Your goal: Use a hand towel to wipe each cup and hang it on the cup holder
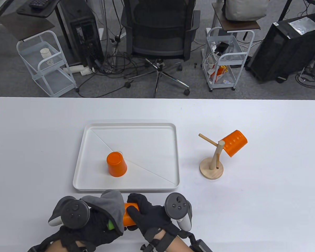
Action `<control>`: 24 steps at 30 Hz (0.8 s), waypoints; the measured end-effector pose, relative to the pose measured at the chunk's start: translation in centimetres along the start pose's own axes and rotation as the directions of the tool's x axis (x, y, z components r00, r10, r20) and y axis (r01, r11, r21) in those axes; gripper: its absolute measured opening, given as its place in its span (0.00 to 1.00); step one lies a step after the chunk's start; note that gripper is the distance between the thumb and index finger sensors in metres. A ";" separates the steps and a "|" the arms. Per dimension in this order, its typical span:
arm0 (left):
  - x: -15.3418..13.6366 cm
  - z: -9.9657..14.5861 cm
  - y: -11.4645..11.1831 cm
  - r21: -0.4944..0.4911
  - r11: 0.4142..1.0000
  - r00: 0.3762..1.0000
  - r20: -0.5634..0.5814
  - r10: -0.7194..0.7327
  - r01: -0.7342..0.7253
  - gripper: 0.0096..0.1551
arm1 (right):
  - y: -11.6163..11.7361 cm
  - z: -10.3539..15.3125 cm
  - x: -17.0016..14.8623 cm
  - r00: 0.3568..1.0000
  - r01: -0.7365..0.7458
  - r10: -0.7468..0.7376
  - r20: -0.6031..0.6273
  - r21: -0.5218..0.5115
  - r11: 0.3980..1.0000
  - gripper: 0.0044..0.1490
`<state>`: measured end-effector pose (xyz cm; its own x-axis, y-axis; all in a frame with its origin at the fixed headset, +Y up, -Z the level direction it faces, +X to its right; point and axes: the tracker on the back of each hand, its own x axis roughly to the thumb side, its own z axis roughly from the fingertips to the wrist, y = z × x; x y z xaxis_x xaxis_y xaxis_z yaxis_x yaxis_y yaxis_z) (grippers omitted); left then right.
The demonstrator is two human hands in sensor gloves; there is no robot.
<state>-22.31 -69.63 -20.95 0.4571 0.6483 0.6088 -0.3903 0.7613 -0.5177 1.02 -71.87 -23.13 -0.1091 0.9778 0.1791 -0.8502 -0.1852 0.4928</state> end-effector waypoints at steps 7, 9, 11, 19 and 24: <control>0.2 0.0 -0.1 0.001 1.000 1.000 -0.007 -0.027 0.027 0.52 | -0.1 -0.1 -0.5 0.999 0.022 -0.022 -0.023 0.006 1.000 0.52; 0.0 0.0 -0.1 0.007 1.000 1.000 -0.006 0.000 0.000 0.52 | 0.0 -0.1 -0.3 1.000 0.001 -0.001 0.012 -0.005 1.000 0.52; -0.3 0.0 0.0 0.011 0.999 0.999 -0.008 0.050 -0.050 0.52 | 0.1 0.0 0.0 0.998 -0.034 0.035 0.056 -0.017 0.999 0.51; -2.2 -0.2 0.1 0.008 0.952 0.952 -0.001 0.306 -0.306 0.50 | 0.6 0.3 1.5 0.928 -0.260 0.274 0.252 -0.086 0.962 0.50; -3.3 -0.3 0.0 -0.008 0.893 0.893 0.009 0.449 -0.449 0.49 | 1.0 0.5 2.1 0.877 -0.338 0.349 0.331 -0.094 0.937 0.50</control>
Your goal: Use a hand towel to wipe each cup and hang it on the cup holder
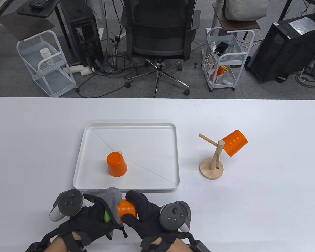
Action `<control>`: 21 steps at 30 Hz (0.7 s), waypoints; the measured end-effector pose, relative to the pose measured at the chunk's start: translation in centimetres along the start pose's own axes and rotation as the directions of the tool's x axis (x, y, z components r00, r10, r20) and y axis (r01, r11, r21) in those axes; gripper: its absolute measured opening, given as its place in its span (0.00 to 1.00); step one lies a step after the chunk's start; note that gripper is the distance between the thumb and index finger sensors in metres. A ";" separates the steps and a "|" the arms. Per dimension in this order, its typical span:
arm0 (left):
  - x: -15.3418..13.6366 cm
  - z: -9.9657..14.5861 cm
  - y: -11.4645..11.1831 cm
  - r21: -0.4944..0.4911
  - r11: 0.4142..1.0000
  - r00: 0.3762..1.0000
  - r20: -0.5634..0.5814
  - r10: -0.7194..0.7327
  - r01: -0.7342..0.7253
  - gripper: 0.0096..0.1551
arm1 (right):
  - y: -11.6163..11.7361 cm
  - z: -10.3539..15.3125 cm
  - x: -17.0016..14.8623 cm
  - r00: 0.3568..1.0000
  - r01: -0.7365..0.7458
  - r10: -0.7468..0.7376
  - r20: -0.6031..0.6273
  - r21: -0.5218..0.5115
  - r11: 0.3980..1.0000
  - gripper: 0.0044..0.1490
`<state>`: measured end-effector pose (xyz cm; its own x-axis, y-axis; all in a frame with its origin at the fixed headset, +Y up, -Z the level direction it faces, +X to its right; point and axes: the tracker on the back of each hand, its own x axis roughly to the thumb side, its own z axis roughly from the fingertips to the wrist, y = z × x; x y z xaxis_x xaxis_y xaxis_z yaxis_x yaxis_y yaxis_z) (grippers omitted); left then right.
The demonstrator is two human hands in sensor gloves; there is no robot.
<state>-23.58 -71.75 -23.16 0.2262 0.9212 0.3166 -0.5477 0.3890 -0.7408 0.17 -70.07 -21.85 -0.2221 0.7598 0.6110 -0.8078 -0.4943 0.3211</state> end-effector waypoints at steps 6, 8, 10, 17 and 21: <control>-1.4 -0.3 0.1 -0.031 0.977 0.977 0.009 0.213 -0.213 0.48 | 0.1 -0.1 0.5 0.993 -0.098 0.096 0.070 0.016 0.995 0.51; -1.6 -0.3 0.1 -0.038 0.969 0.969 0.012 0.246 -0.245 0.48 | 0.1 -0.1 0.5 0.990 -0.120 0.118 0.076 0.018 0.993 0.51; -1.5 -0.3 0.0 -0.046 0.972 0.972 0.015 0.233 -0.232 0.49 | 0.1 -0.1 0.5 0.992 -0.108 0.106 0.070 0.016 0.994 0.50; -0.1 -0.2 0.0 -0.037 0.999 1.000 0.002 0.014 -0.014 0.52 | -0.3 -0.1 -0.8 0.995 0.062 -0.062 -0.073 0.000 0.998 0.49; 1.2 0.0 -0.4 -0.022 0.982 0.982 -0.016 -0.187 0.187 0.52 | -0.3 0.0 -1.8 0.965 0.186 -0.184 -0.186 -0.010 0.983 0.49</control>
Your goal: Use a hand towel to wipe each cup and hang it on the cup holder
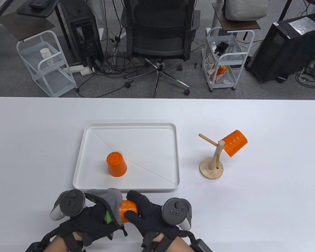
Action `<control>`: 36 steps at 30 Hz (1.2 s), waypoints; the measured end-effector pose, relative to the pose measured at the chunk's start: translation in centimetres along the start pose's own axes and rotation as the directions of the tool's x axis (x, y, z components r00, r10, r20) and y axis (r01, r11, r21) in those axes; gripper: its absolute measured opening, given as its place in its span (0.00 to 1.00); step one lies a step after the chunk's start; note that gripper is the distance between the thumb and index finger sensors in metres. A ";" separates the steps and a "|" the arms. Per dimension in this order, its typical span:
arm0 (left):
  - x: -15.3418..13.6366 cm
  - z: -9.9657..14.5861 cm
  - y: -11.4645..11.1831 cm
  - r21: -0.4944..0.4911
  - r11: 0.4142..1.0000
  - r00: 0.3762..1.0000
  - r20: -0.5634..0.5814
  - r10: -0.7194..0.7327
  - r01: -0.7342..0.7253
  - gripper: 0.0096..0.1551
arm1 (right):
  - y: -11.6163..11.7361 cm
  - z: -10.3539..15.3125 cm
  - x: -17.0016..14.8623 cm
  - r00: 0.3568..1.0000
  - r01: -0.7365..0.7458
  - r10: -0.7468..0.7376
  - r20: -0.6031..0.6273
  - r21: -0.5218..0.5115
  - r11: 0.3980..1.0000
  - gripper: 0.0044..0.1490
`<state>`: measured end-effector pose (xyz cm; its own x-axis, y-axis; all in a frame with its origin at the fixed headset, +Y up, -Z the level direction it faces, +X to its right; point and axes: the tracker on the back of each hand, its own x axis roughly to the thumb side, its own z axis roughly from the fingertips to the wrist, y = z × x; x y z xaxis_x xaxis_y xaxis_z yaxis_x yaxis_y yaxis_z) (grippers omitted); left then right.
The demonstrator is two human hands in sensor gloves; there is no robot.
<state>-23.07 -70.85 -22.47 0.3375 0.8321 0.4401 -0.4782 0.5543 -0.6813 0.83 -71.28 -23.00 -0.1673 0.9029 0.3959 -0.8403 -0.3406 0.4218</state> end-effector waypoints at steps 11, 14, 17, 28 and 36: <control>2.0 0.3 -0.5 0.021 0.968 0.969 -0.007 -0.249 0.249 0.52 | -0.3 0.1 -1.4 0.974 0.174 -0.171 -0.151 0.008 0.985 0.52; 1.8 0.4 -0.4 0.032 0.978 0.978 0.000 -0.208 0.208 0.51 | -0.3 0.1 -1.0 0.986 0.136 -0.136 -0.097 -0.002 0.991 0.52; 1.2 0.3 0.0 0.034 0.996 0.996 0.020 -0.084 0.083 0.52 | -0.3 0.1 -0.3 0.997 0.071 -0.072 -0.010 -0.018 0.997 0.51; -0.8 0.0 0.5 0.012 0.972 0.970 0.061 0.235 -0.236 0.53 | -0.4 0.4 2.9 0.905 -0.289 0.310 0.292 -0.114 0.950 0.50; -1.6 0.1 0.8 0.027 0.954 0.954 0.045 0.296 -0.297 0.53 | -0.5 0.4 4.7 0.765 -0.476 0.503 0.403 -0.172 0.862 0.50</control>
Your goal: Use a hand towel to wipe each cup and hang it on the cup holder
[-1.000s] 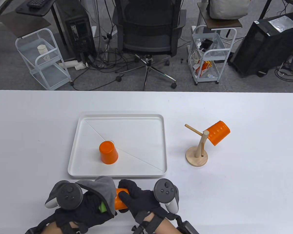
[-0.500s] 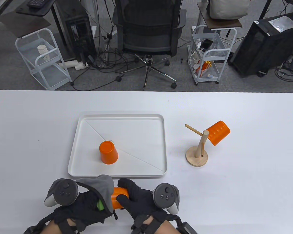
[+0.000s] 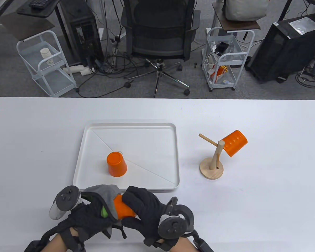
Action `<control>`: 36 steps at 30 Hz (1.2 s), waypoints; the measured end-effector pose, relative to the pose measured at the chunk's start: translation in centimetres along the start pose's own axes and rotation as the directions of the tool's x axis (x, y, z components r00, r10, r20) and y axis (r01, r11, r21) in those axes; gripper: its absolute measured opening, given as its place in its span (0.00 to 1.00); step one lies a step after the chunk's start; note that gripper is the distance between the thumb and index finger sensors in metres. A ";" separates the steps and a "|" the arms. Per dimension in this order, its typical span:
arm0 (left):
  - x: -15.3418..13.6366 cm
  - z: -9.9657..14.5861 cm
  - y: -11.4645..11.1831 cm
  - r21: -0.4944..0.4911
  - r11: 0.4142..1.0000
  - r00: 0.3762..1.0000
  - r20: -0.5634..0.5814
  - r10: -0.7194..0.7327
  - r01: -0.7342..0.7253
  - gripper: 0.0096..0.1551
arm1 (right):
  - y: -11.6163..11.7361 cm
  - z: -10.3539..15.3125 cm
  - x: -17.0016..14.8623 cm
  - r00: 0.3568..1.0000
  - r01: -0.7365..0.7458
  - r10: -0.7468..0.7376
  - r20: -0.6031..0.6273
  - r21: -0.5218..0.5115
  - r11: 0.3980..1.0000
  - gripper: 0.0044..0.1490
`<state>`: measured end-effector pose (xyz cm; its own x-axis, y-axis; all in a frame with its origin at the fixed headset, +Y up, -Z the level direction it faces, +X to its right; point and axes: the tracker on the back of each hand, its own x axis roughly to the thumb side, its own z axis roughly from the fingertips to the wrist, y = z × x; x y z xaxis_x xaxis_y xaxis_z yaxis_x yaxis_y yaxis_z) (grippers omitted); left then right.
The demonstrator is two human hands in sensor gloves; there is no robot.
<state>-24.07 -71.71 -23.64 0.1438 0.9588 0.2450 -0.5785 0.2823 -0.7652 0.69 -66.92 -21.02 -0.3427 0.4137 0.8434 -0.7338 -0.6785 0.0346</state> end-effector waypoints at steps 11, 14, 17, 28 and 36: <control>-0.8 0.4 0.9 0.048 0.990 0.991 -0.003 0.130 -0.130 0.51 | -4.2 -2.6 0.9 0.981 -0.193 0.194 -0.008 0.069 0.979 0.50; -1.0 0.3 0.9 0.041 0.989 0.989 -0.008 0.144 -0.144 0.51 | -6.5 -3.6 0.8 0.956 -0.286 0.290 -0.043 0.089 0.954 0.49; -1.1 0.3 0.9 0.039 0.988 0.988 -0.013 0.153 -0.152 0.51 | -8.8 -4.6 0.7 0.919 -0.378 0.387 -0.070 0.113 0.919 0.48; -1.0 0.3 1.2 0.051 0.985 0.986 -0.015 0.167 -0.166 0.51 | -15.5 -9.2 -1.6 0.718 -0.603 0.654 -0.238 0.257 0.755 0.45; -1.0 0.4 1.4 0.055 0.984 0.985 -0.015 0.170 -0.169 0.51 | -16.1 -11.9 -5.2 0.571 -0.618 0.738 -0.360 0.404 0.675 0.43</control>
<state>-25.34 -72.32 -24.73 0.0553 0.9932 0.1021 -0.6377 0.1138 -0.7619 7.25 -50.93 -32.36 -0.9483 -0.0459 0.3142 -0.0468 -0.9585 -0.2813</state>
